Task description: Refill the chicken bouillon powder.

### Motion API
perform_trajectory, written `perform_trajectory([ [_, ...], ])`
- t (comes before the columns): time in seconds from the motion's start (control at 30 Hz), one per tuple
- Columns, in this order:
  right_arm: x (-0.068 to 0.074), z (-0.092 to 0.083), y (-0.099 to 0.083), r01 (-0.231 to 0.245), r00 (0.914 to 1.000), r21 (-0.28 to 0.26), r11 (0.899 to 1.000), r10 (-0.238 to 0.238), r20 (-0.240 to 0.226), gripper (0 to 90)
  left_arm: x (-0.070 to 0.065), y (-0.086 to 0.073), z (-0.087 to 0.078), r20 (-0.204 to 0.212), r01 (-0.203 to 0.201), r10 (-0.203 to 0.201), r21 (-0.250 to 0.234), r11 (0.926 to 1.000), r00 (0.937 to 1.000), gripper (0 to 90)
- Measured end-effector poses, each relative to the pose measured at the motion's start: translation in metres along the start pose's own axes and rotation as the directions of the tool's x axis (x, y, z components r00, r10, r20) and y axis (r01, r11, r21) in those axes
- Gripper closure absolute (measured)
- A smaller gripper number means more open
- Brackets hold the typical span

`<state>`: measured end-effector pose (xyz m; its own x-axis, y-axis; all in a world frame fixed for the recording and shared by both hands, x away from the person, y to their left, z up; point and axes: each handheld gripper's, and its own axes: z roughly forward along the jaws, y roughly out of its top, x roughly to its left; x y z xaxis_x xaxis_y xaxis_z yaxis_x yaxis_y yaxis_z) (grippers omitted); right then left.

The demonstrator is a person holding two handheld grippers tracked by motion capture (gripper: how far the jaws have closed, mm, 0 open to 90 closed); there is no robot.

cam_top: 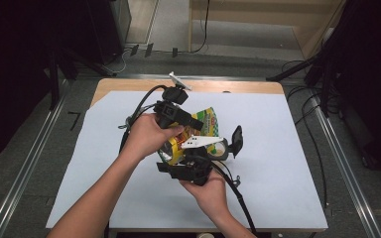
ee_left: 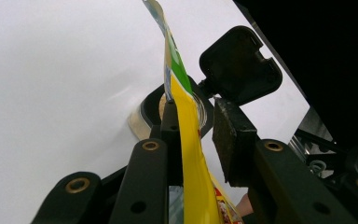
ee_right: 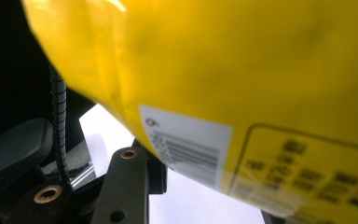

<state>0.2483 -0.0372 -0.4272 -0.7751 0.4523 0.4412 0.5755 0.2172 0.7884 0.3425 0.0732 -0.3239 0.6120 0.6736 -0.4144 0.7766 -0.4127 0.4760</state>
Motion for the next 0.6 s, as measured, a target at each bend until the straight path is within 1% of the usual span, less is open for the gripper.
perform_trajectory([
  [0.13, -0.0002, 0.0007, 0.0000, 0.003, 0.9999, -0.005, 1.000, -0.003, -0.010, 65.3, -0.0006, -0.0006, -0.0015, -0.012, 0.000, 0.000, 0.003, 1.0000, 0.9999, 75.0],
  [0.53, 0.0011, 0.0023, 0.0017, 0.010, 0.9998, -0.006, 1.000, -0.011, -0.018, 65.4, -0.0014, -0.0014, -0.0051, -0.016, 0.010, -0.010, 0.001, 1.0000, 0.9998, 75.2],
  [0.6, 0.0015, 0.0014, 0.0022, 0.003, 0.9998, -0.007, 1.000, -0.003, -0.021, 65.5, -0.0022, -0.0005, -0.0057, -0.020, 0.007, -0.007, 0.004, 1.0000, 0.9998, 75.2],
])
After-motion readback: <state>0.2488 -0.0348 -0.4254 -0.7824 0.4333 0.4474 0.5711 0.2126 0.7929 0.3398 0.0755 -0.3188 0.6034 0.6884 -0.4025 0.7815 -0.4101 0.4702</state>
